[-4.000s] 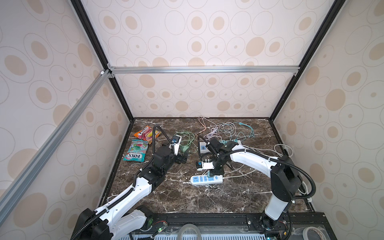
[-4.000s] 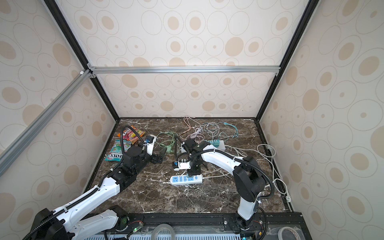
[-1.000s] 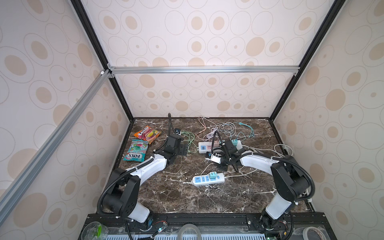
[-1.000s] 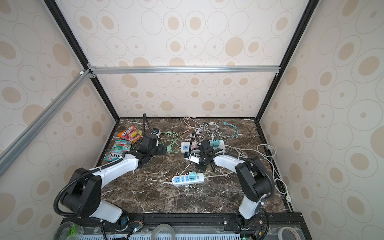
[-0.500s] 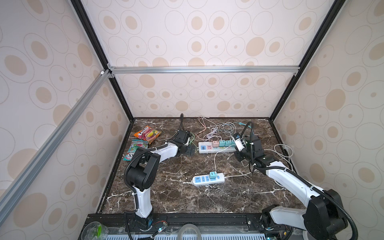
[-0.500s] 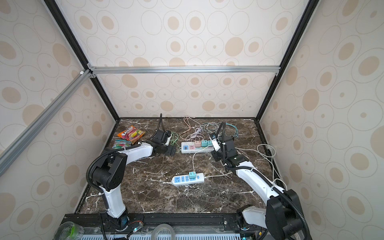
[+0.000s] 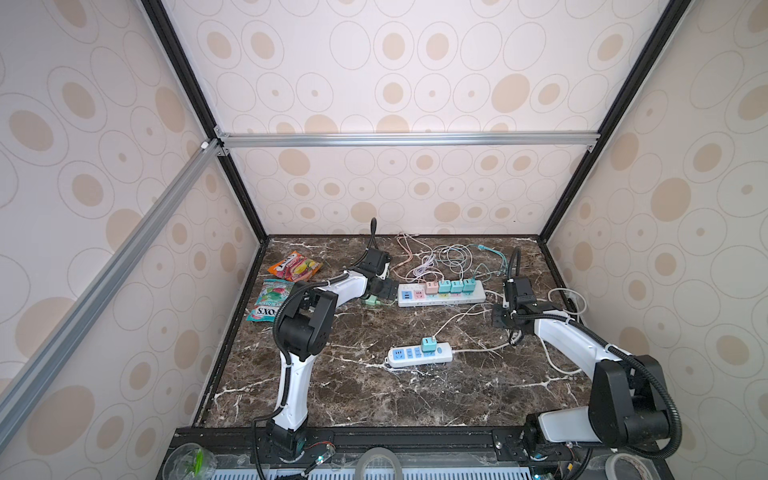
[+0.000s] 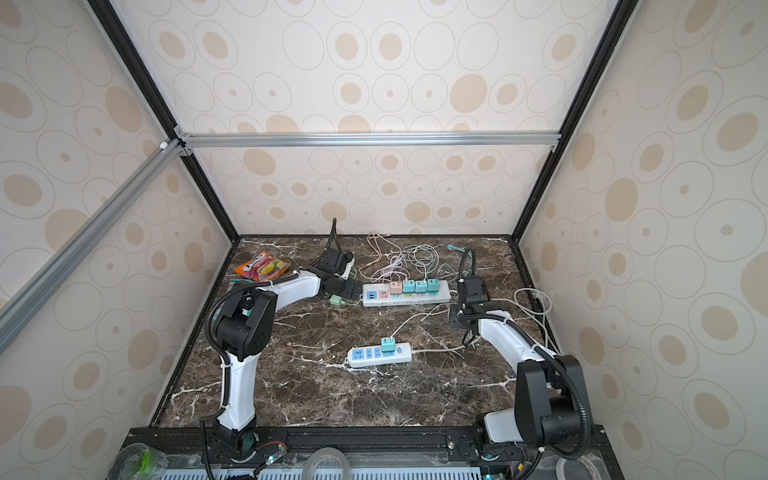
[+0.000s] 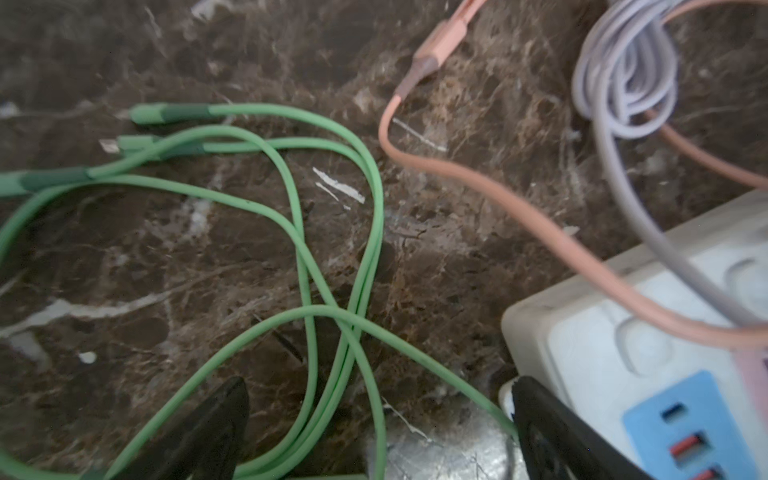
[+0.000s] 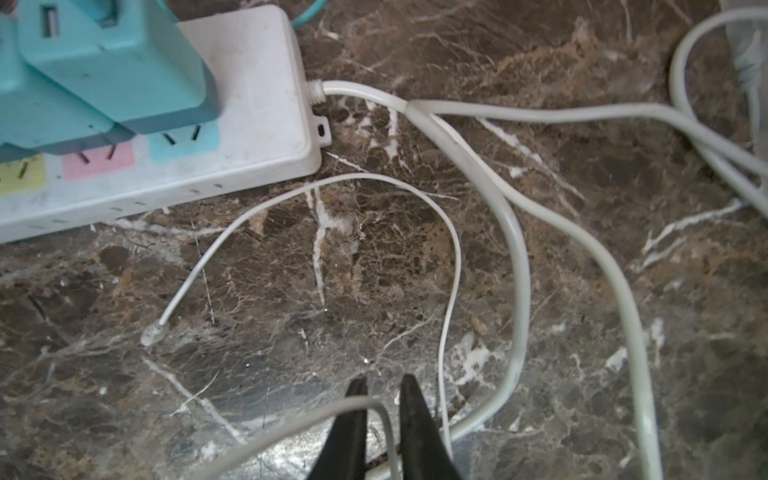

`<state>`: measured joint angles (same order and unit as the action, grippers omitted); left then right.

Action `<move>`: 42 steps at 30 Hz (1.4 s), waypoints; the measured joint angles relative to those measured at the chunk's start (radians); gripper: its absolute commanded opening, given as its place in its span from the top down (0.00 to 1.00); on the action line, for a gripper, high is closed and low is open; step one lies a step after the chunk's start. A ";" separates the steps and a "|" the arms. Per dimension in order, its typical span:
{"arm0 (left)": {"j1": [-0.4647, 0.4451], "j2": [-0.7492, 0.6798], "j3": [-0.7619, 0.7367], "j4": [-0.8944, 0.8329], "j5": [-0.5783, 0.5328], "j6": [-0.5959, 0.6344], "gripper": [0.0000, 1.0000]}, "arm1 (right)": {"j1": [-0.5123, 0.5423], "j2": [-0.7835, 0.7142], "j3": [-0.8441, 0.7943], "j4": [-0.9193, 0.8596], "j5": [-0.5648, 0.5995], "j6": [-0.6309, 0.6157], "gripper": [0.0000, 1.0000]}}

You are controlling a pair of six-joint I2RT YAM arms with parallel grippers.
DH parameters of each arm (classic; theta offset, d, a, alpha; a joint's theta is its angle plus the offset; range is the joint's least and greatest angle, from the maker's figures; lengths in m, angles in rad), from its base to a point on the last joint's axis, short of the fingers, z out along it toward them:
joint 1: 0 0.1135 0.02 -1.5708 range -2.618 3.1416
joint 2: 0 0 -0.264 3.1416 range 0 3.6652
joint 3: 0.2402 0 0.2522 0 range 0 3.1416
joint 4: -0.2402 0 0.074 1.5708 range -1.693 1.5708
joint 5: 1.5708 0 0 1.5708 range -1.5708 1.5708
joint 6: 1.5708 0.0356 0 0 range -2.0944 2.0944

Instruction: Insert the plug

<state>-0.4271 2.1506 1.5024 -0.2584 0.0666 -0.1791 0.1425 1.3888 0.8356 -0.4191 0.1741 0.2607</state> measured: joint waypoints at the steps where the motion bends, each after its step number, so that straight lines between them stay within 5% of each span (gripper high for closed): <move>1: 0.002 0.002 0.007 -0.003 0.007 0.003 0.01 | 0.000 -0.001 0.008 -0.012 -0.006 0.003 0.56; 7: 0.006 -0.045 -0.060 -0.006 0.049 -0.007 0.01 | 0.000 -0.027 0.061 -0.077 -0.054 -0.011 0.22; 9: 0.006 -0.094 -0.125 -0.007 0.069 -0.018 0.02 | 0.000 -0.039 0.079 -0.101 -0.068 -0.018 0.00; 21: -0.002 -0.407 -0.509 0.010 0.186 -0.178 0.02 | 0.028 -0.159 0.142 -0.138 -0.100 0.014 0.01; 32: -0.006 -0.488 -0.530 -0.068 0.061 -0.137 0.11 | 0.121 -0.142 0.163 -0.103 -0.106 0.003 0.01; 42: -0.023 -0.631 -0.583 -0.101 0.142 -0.063 0.14 | 0.132 -0.126 0.164 -0.083 -0.071 -0.012 0.01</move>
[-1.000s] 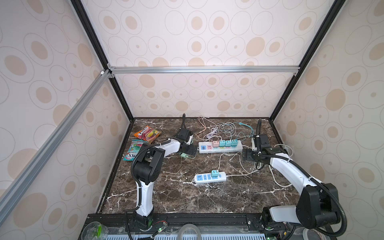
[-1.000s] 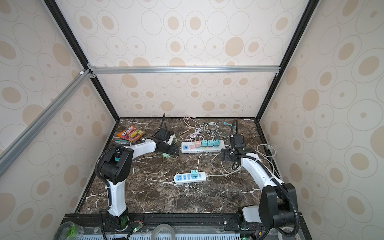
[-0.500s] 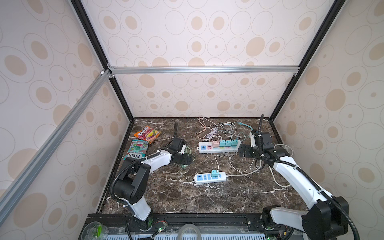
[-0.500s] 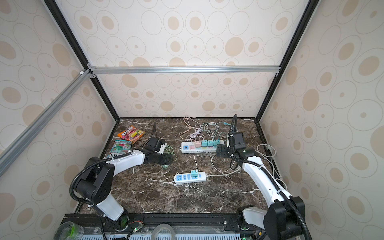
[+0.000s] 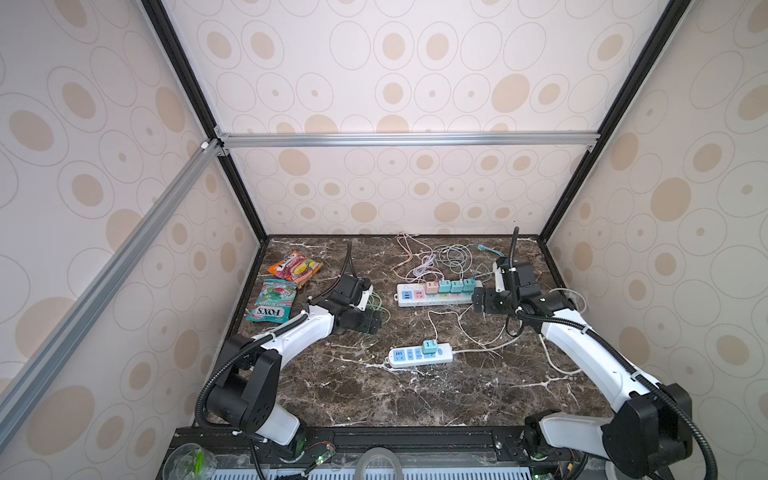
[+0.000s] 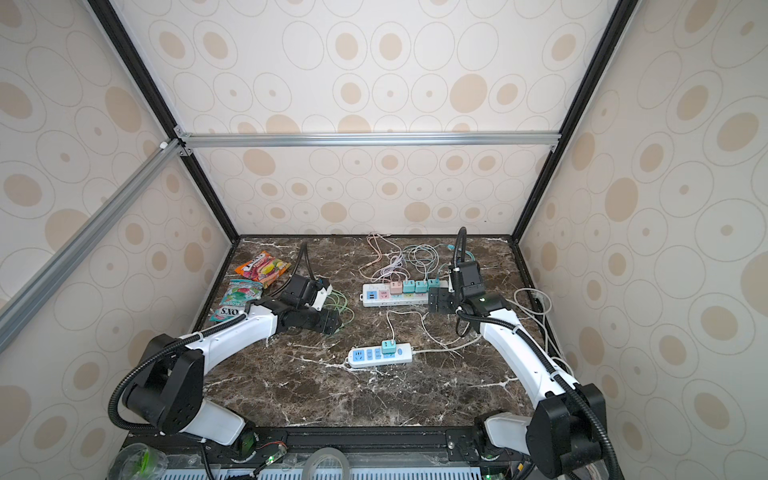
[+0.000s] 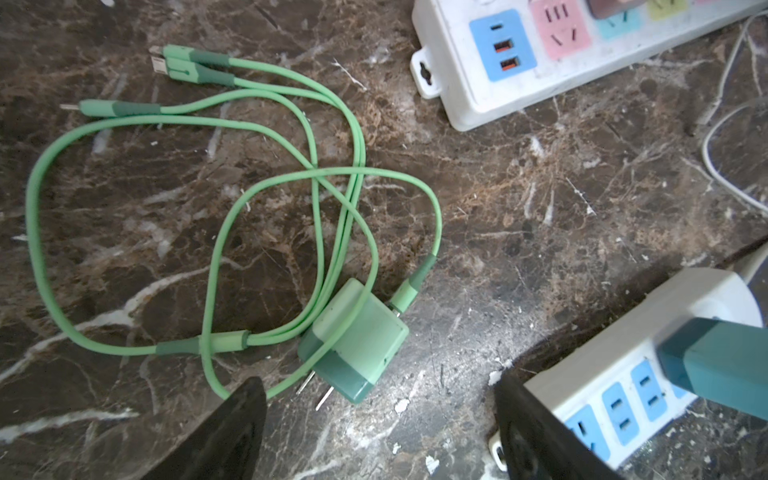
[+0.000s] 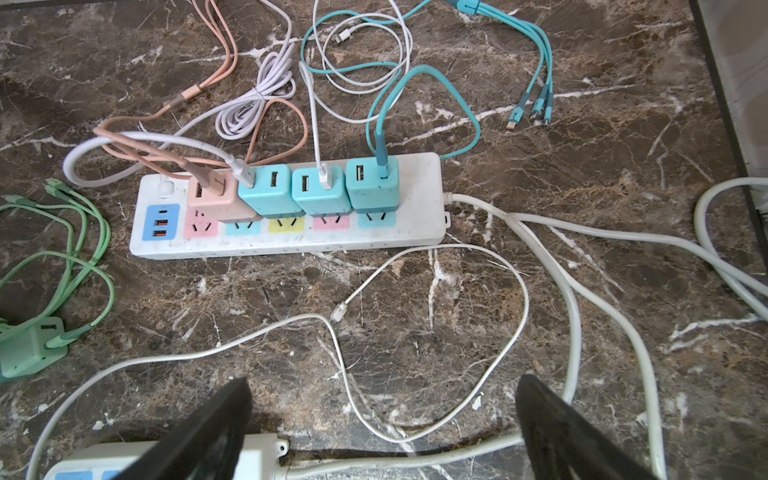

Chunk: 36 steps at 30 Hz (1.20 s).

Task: Insert the plug
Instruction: 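Close the left gripper on the light-green charger while right hovers by the large strip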

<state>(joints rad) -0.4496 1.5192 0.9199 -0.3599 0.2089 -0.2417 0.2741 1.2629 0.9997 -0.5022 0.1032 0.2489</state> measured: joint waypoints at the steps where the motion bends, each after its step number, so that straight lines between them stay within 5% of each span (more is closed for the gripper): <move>1: 0.000 0.005 -0.009 -0.003 0.004 0.002 0.14 | 0.006 0.004 0.003 0.002 0.002 -0.001 0.01; 21: 0.000 0.224 0.076 0.017 0.012 0.108 0.15 | 0.035 0.020 0.019 0.000 0.049 -0.034 0.01; 36: -0.042 0.180 0.031 0.000 0.103 0.141 0.16 | 0.036 0.040 0.021 0.001 0.051 -0.042 0.00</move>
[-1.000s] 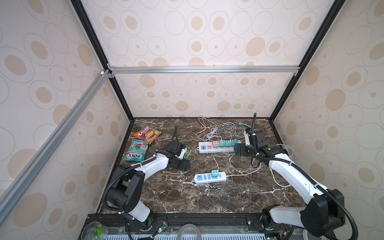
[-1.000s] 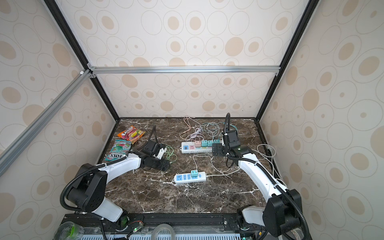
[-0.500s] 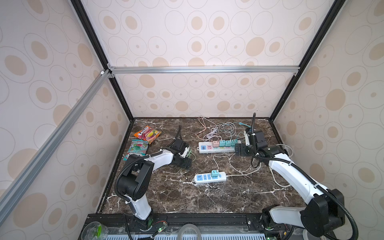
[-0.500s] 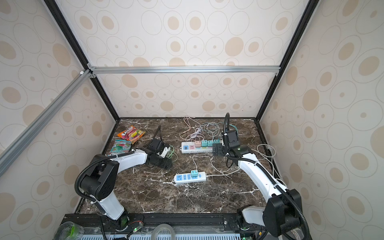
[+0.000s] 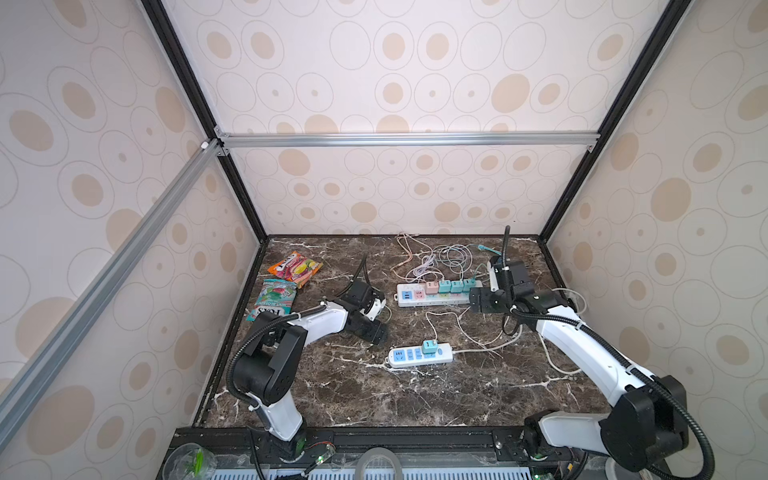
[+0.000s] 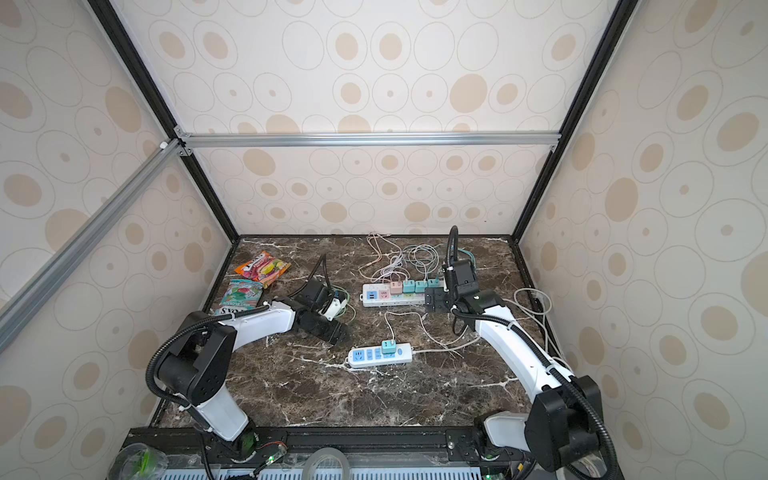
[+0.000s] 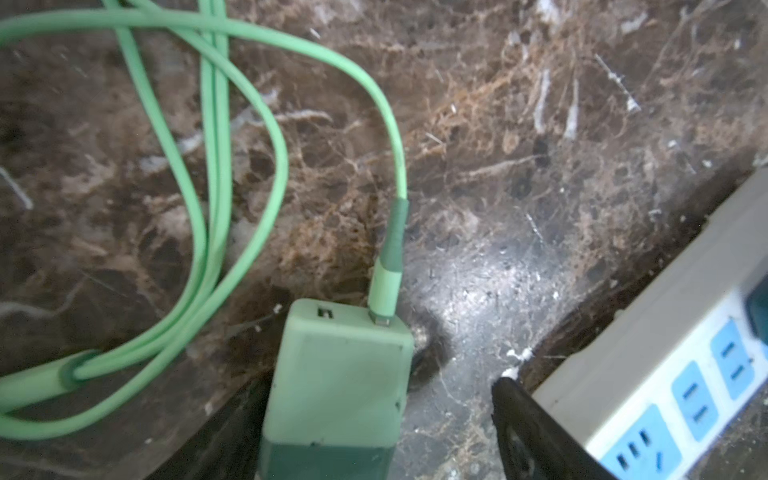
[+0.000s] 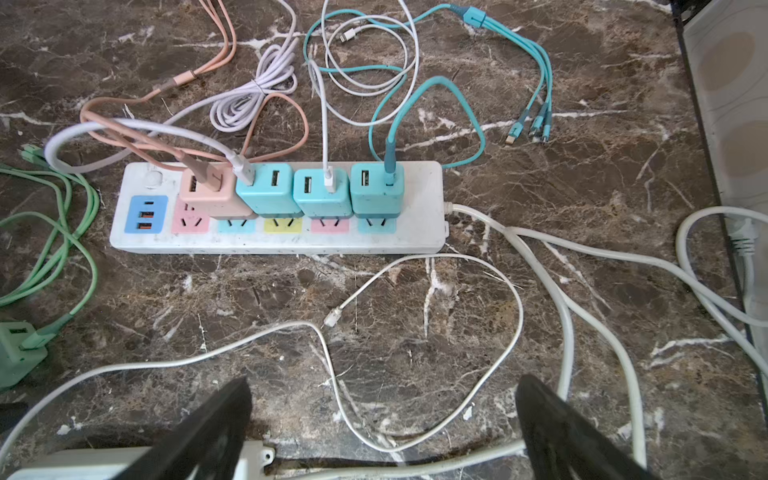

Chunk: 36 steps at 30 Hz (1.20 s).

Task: Insert the plug
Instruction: 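Close the left gripper on the light-green charger while right hovers by the large strip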

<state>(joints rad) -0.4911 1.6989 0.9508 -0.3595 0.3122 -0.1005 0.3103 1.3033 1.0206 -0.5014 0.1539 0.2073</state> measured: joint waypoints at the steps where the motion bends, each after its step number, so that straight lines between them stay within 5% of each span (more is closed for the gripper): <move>1: -0.007 -0.004 -0.004 -0.003 -0.001 0.000 0.16 | 0.000 0.005 0.002 0.000 0.000 0.000 0.01; 15: -0.099 -0.030 -0.020 -0.047 -0.169 0.002 0.38 | 0.018 0.039 0.011 0.000 -0.002 -0.007 0.01; 36: -0.145 0.031 0.036 -0.073 -0.254 -0.005 0.45 | 0.024 0.040 0.012 -0.001 0.003 -0.012 0.01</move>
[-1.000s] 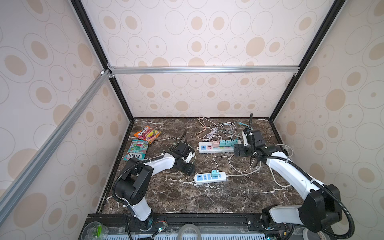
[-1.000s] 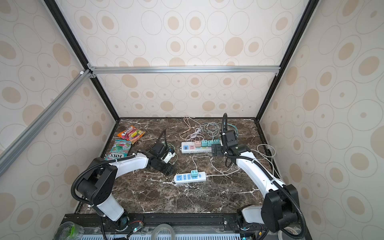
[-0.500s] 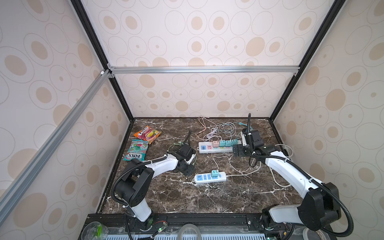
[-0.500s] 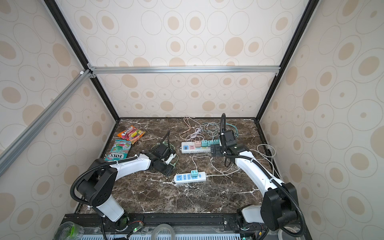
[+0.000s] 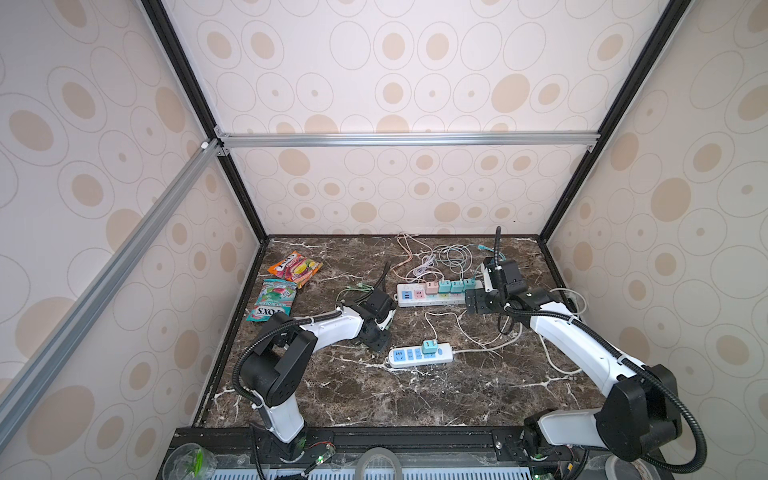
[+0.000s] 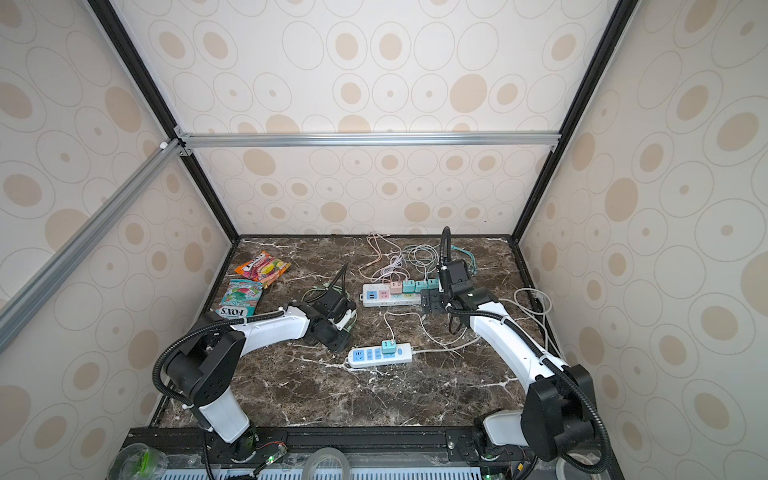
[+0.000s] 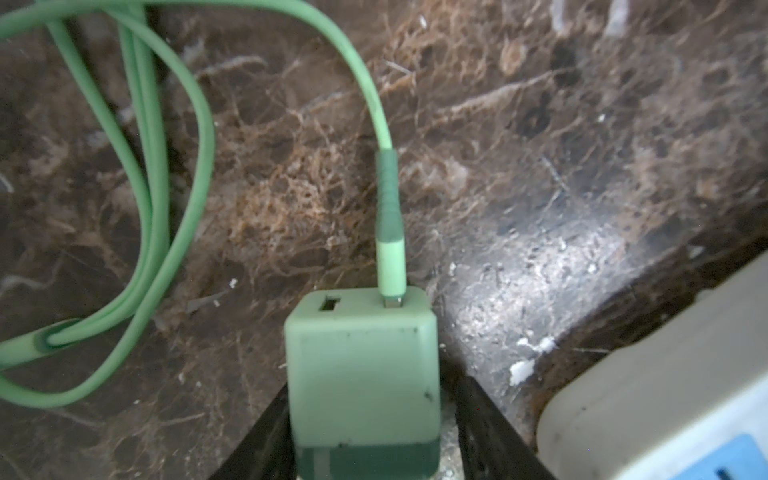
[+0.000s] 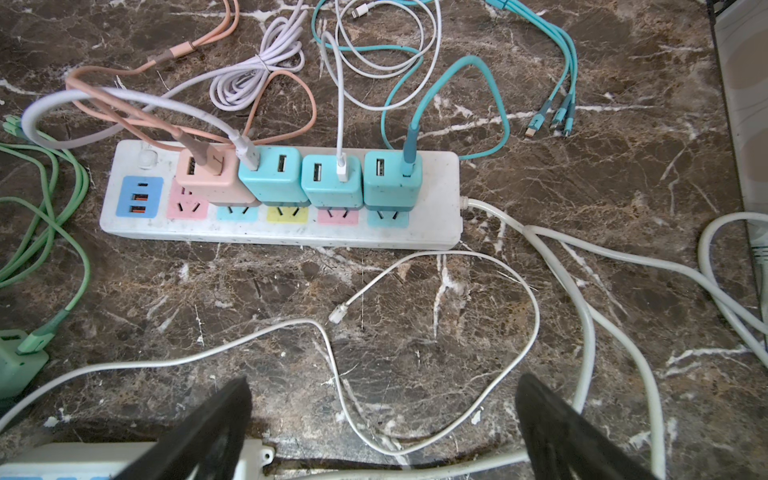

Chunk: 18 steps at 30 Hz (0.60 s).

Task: Insert the plug
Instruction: 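Close the left gripper on the light-green charger while right hovers by the large strip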

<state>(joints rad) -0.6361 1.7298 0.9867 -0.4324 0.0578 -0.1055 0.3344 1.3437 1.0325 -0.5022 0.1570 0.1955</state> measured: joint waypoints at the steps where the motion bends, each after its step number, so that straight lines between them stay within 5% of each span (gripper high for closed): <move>1: 0.000 0.000 0.000 0.000 -0.001 0.000 0.46 | 0.000 0.000 0.000 0.000 0.001 -0.001 0.01; 12: 0.000 0.002 0.003 0.002 -0.015 -0.001 0.56 | 0.006 0.003 0.000 -0.002 0.002 -0.003 0.01; 18: -0.001 0.004 0.005 0.002 -0.023 -0.002 0.74 | 0.007 0.003 0.000 -0.006 0.002 -0.003 0.00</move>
<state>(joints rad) -0.6369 1.7340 0.9920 -0.4305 0.0345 -0.1078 0.3412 1.3468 1.0325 -0.5083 0.1593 0.1925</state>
